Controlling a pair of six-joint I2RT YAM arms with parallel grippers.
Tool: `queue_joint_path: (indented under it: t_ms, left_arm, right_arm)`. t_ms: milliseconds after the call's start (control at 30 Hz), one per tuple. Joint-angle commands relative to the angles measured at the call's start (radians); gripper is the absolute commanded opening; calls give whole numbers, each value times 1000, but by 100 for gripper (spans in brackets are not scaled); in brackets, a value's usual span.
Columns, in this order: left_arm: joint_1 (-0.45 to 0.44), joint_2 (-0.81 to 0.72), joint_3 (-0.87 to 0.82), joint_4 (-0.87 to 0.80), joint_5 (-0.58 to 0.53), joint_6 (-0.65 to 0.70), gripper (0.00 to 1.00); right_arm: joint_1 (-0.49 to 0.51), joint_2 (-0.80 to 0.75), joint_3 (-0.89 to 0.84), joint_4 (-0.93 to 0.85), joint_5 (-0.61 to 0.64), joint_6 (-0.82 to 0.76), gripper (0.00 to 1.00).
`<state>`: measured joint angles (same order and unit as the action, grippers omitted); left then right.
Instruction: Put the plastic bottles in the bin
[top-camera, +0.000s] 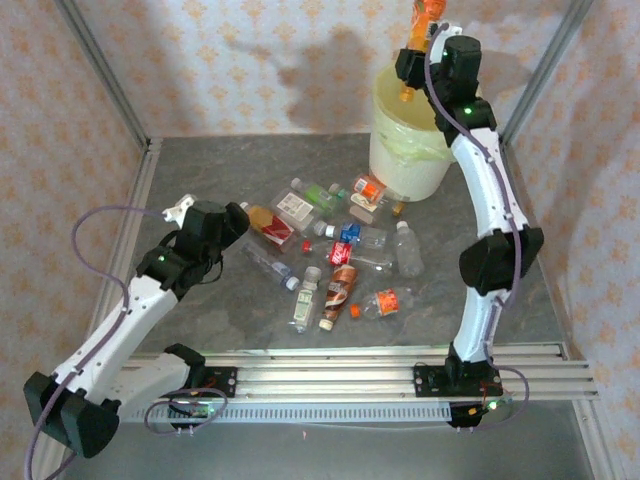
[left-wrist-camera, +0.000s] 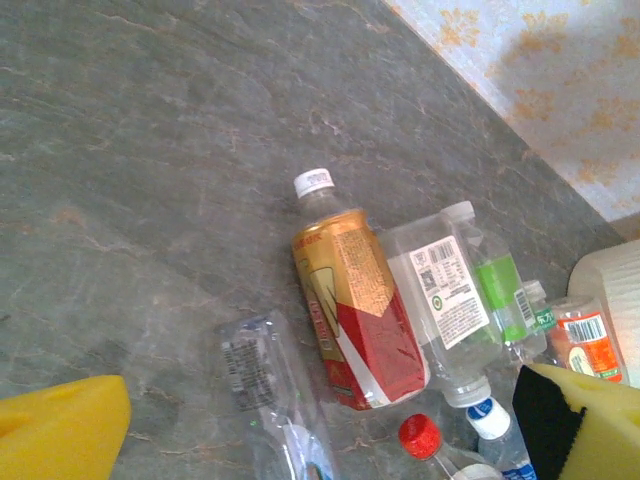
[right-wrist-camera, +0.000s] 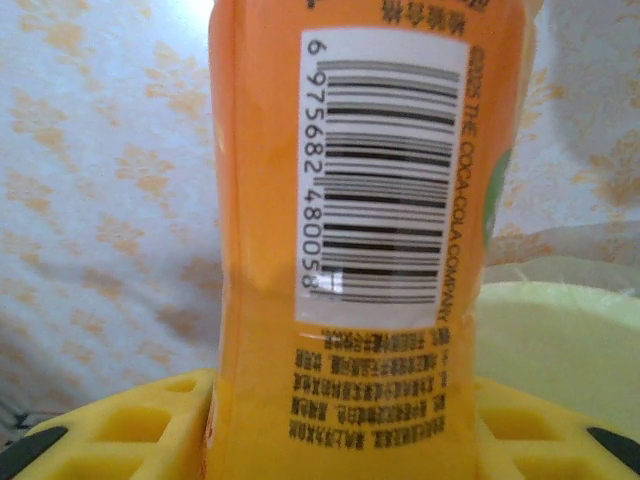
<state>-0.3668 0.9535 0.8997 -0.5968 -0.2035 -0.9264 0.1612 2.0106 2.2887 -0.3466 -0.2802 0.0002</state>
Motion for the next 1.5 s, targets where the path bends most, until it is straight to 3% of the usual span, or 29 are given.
queue_joint_path:
  t_ms: [0,267,433,933,1233,1467]
  left_arm:
    - [9,-48,-38,-51,-83,-30,100]
    - [19,-66,-81,-35,-84,-46,100]
    - [22,-27,-80,-22,-77,-48,100]
    - [23,63,-49,-20,-71,-21,100]
    - [25,90,-44,-24,-66,-15,100]
    - [25,98,-66,16,-48,-25,100]
  right_arm:
    - [-28,68,114,-72,-71,-70,41]
    - [-63,180,165,-40,-219,-96,46]
    - [-63,179,100,-47,-311,-88,54]
    - [-65,206,37,6,-521,-74,83]
    - [-65,213,52,-25,-517,-71,86]
    - [-65,154,129,-161,-408,-72,92]
